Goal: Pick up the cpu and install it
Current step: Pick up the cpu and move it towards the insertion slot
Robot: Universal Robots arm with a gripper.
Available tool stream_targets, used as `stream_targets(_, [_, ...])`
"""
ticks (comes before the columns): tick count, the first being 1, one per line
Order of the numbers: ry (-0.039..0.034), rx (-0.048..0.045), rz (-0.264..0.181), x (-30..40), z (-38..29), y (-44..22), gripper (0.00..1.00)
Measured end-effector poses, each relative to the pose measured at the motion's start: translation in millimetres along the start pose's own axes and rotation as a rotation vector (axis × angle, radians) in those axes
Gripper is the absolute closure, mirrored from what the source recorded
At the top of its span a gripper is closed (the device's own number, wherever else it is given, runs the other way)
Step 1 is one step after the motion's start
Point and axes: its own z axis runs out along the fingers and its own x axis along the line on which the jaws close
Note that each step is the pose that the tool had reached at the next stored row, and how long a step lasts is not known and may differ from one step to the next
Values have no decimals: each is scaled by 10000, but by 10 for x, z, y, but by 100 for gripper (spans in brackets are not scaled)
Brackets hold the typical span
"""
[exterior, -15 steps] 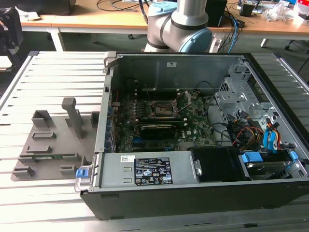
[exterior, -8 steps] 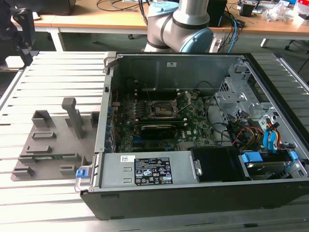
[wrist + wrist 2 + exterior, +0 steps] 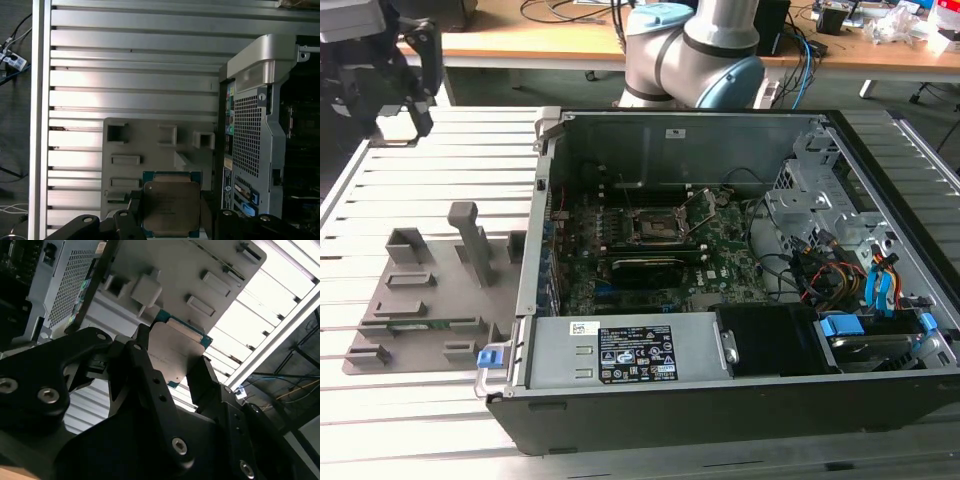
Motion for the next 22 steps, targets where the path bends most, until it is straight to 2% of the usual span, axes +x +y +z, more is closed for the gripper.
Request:
stream_targets(3, [0, 0, 1, -173, 4, -6, 45])
stream_targets(5, [2, 1, -1, -338, 8, -12, 45])
stream_targets(7, [3, 0, -1, -561, 13, -20, 45])
stream_targets(9, [3, 0, -1, -727, 18, -25, 45])
stream_targets(10, [3, 0, -1, -778, 19, -27, 45])
stream_targets(11, [3, 0, 1, -862, 21, -30, 45])
stream_targets(13, [4, 0, -2, -962, 24, -33, 45])
stream_targets(15, [3, 0, 1, -1028, 25, -35, 45])
stream_targets(17, [3, 0, -1, -1164, 29, -40, 45])
stream_targets(22, [3, 0, -2, -1325, 33, -46, 45])
